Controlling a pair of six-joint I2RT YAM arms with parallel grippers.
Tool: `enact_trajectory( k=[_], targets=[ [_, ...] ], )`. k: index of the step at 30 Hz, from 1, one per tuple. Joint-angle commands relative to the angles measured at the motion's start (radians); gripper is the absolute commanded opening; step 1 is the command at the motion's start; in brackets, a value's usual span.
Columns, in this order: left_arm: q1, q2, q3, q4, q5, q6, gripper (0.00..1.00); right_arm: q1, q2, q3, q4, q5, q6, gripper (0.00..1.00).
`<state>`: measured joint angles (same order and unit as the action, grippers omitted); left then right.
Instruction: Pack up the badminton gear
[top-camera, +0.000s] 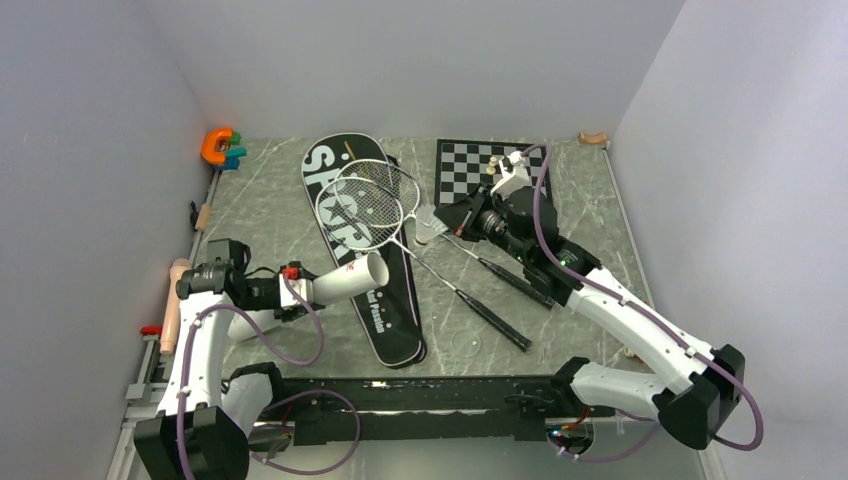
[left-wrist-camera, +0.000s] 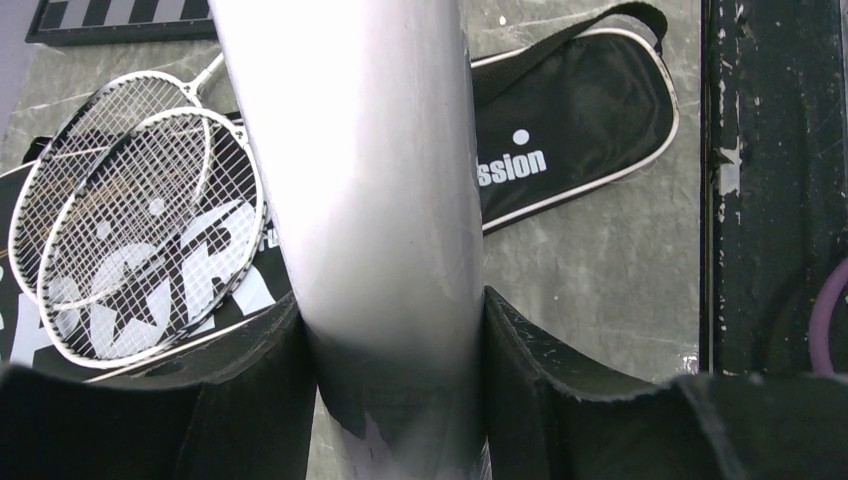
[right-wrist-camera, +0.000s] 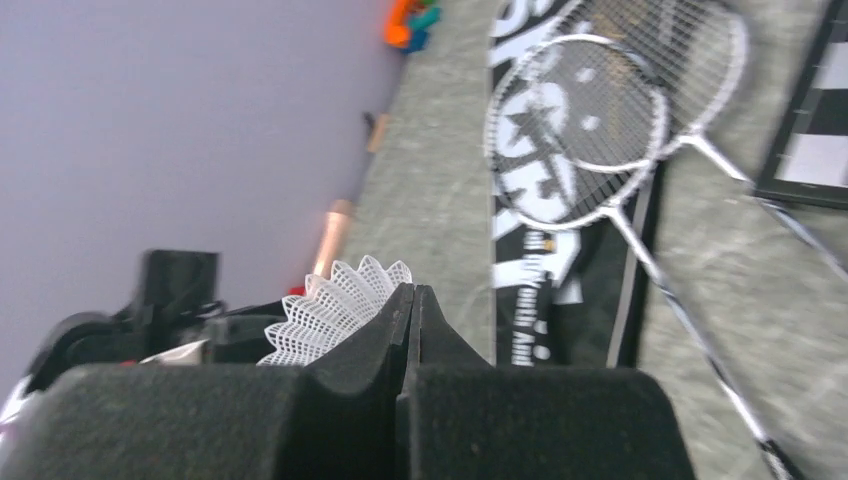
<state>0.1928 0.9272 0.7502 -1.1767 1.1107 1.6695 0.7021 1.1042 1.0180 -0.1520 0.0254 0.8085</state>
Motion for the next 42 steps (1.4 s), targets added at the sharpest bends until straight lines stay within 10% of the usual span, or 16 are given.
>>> enact_trajectory(
  k=[1,29,35,42],
  targets=[
    [-0.001,0.011,0.031,0.013,0.136,-0.058,0.4,0.06,-0.011,-0.084,0.3,-0.089,0.069,0.0],
    [-0.002,0.012,0.065,0.022,0.179,-0.095,0.39,0.229,0.112,-0.128,0.445,0.038,0.017,0.0],
    [-0.001,0.012,0.069,0.028,0.184,-0.11,0.39,0.229,0.089,-0.116,0.39,0.068,-0.016,0.34],
    [-0.001,0.01,0.075,0.029,0.183,-0.116,0.39,0.229,0.066,-0.114,0.336,0.068,-0.036,0.49]
  ],
)
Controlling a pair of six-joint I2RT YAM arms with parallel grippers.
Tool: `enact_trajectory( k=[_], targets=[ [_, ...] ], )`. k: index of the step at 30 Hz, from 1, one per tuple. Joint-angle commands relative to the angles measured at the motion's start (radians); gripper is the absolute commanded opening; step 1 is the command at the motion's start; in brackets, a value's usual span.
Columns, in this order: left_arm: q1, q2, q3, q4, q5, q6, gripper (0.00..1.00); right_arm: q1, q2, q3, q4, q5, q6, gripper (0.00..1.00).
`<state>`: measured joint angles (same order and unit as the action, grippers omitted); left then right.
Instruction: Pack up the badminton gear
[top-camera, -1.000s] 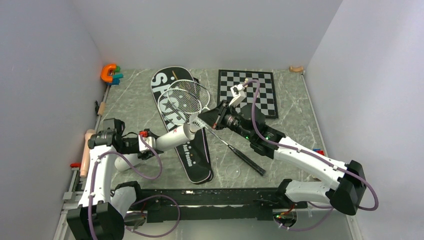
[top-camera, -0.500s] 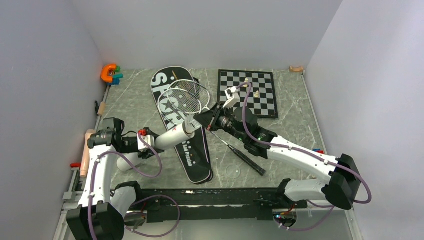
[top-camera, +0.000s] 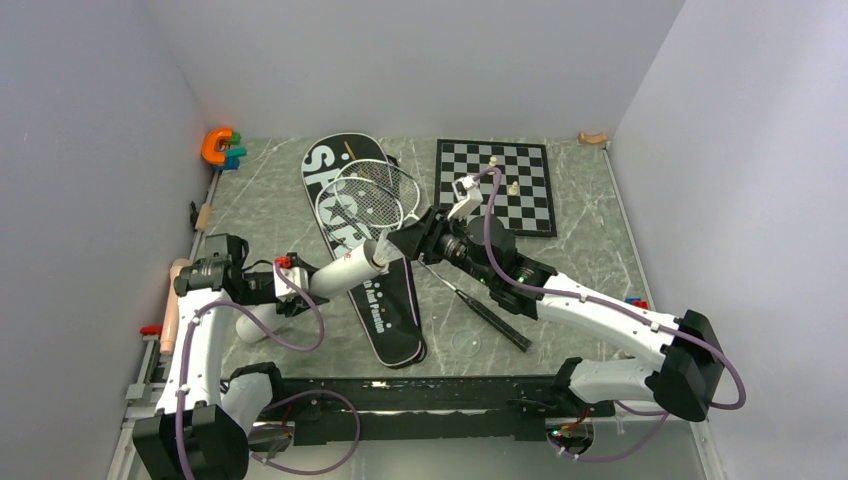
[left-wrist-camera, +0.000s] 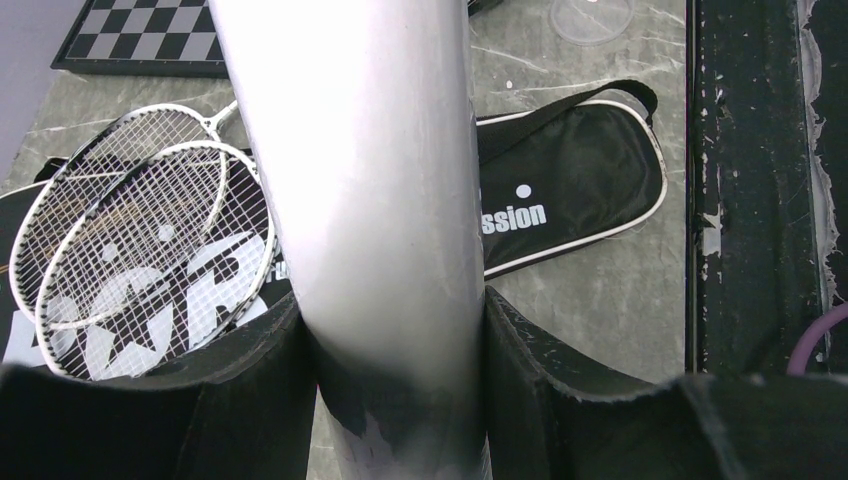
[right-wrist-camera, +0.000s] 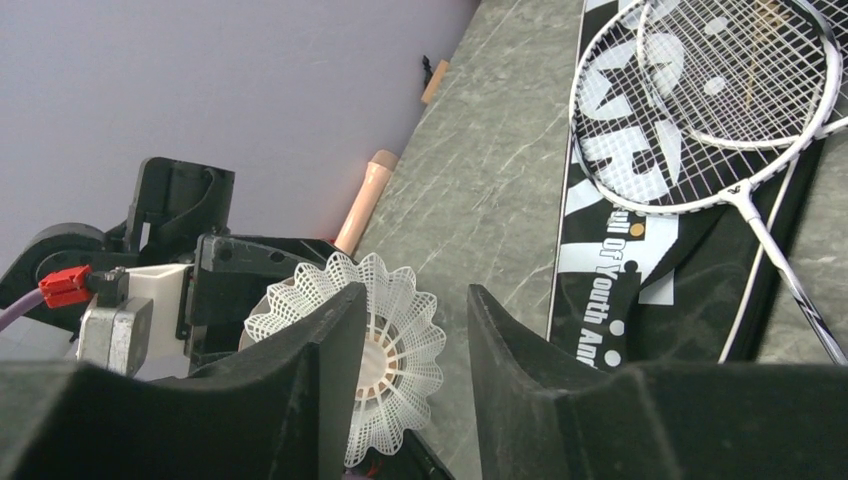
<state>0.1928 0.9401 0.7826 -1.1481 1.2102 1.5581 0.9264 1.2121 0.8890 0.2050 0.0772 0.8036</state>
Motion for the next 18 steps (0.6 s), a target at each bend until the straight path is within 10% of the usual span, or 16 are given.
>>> enact_trajectory(
  k=[1,18],
  targets=[
    [-0.001,-0.003,0.042,0.001,0.084,-0.006,0.39,0.004,-0.044,0.015,-0.026,0.011,-0.034,0.51],
    [-0.002,-0.002,0.041,0.021,0.088,-0.03,0.39,0.032,0.009,0.082,-0.13,-0.131,-0.171,0.44]
  ],
)
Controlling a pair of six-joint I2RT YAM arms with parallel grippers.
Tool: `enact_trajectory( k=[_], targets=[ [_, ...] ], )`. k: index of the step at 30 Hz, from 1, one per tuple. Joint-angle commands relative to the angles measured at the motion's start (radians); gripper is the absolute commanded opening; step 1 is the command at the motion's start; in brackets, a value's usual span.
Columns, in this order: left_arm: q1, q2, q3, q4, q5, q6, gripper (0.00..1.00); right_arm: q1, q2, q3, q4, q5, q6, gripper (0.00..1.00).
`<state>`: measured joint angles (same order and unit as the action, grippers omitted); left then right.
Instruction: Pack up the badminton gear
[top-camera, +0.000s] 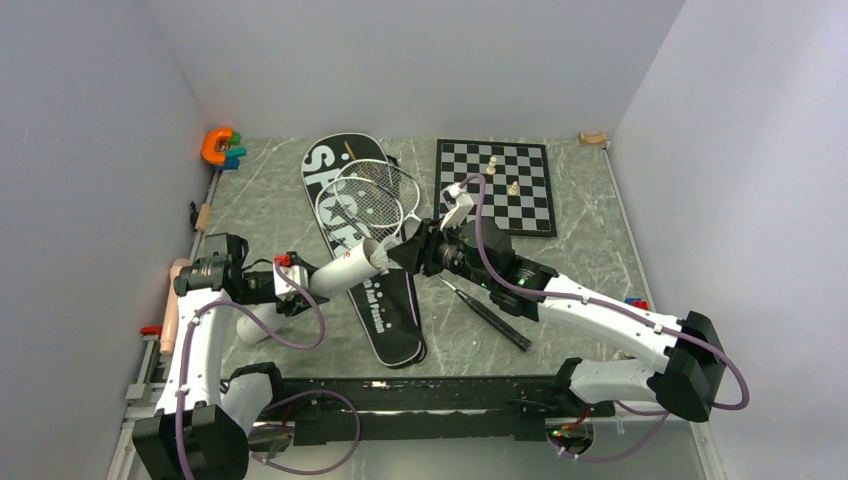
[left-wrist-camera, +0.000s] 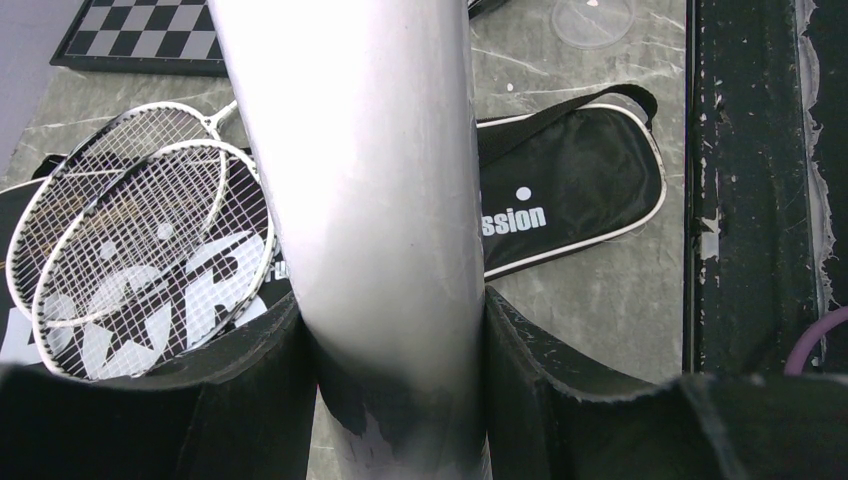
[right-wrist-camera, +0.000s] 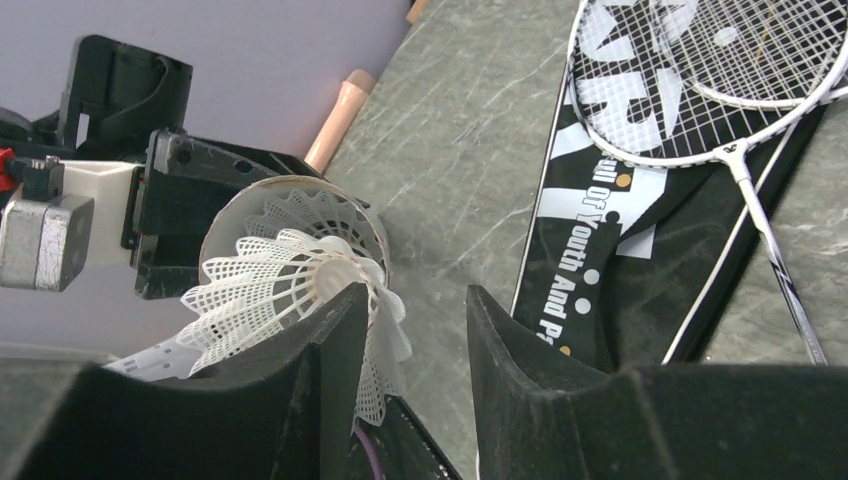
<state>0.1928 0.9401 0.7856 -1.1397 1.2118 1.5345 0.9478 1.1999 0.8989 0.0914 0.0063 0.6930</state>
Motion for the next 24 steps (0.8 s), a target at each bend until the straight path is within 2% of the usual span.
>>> enact_trajectory(
  k=[1,8,13,18,24],
  targets=[
    [-0.002,-0.003,0.04,0.011,0.085,-0.003,0.39,0.013,0.036,0.088,-0.027,-0.067,-0.069,0.44],
    [-0.002,-0.007,0.046,-0.036,0.079,0.049,0.39,0.031,0.164,0.182,-0.058,-0.089,-0.1,0.46],
    [-0.001,-0.007,0.046,-0.057,0.072,0.07,0.39,0.03,0.214,0.24,-0.132,-0.088,-0.124,0.6],
    [-0.002,-0.002,0.044,-0.054,0.077,0.069,0.4,0.023,0.168,0.23,-0.189,-0.05,-0.149,0.74],
    [-0.001,0.002,0.043,-0.054,0.073,0.072,0.39,-0.02,0.058,0.191,-0.192,-0.093,-0.16,0.76]
  ],
)
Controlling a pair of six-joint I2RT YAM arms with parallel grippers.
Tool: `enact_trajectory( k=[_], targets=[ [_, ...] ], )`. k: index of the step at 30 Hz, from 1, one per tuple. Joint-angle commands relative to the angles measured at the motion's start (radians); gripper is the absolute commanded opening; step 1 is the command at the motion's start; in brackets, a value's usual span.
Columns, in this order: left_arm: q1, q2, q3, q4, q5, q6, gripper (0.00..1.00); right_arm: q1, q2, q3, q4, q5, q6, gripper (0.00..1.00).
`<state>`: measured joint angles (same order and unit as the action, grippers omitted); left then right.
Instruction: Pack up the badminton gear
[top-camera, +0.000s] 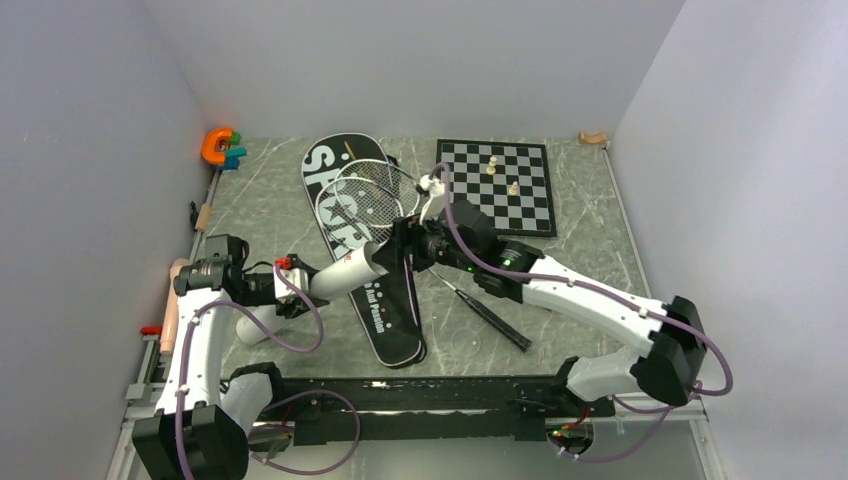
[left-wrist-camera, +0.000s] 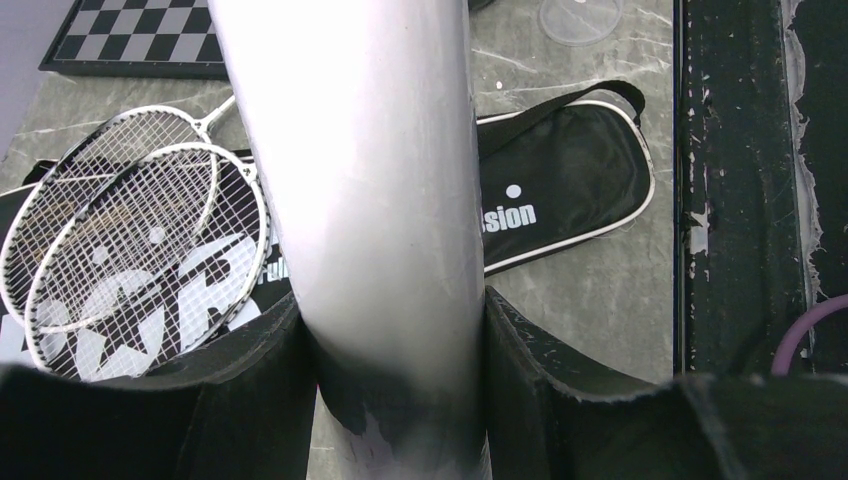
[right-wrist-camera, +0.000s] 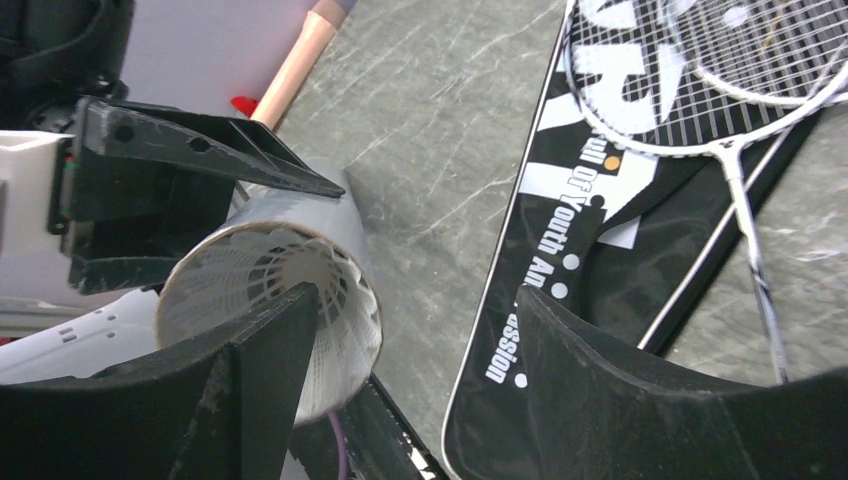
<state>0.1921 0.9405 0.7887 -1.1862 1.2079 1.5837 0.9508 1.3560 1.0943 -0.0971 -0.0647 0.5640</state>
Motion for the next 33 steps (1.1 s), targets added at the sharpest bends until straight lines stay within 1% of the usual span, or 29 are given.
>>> enact_trajectory(
  k=[1,5,12,20,25,29,33],
  targets=[
    [0.0,0.001,0.041,-0.007,0.077,0.021,0.4,-0.027,-0.111,-0.007,-0.007,-0.028,-0.034,0.76],
    [-0.001,0.001,0.043,-0.007,0.074,0.021,0.4,-0.03,-0.118,-0.013,-0.014,-0.063,-0.04,0.76],
    [-0.001,0.001,0.051,-0.01,0.074,0.02,0.4,-0.03,-0.081,-0.018,-0.037,-0.081,-0.046,0.73],
    [0.0,0.001,0.059,-0.026,0.086,0.033,0.4,-0.029,0.013,0.036,-0.084,-0.08,-0.064,0.68],
    [0.0,0.001,0.064,-0.039,0.088,0.045,0.4,-0.028,0.082,0.078,-0.058,-0.13,-0.054,0.66],
    [-0.001,0.003,0.063,-0.052,0.085,0.062,0.4,-0.023,0.136,0.127,-0.047,-0.174,-0.049,0.67],
    [-0.001,0.006,0.06,-0.061,0.078,0.075,0.4,-0.023,0.165,0.171,-0.067,-0.209,-0.044,0.74]
  ],
)
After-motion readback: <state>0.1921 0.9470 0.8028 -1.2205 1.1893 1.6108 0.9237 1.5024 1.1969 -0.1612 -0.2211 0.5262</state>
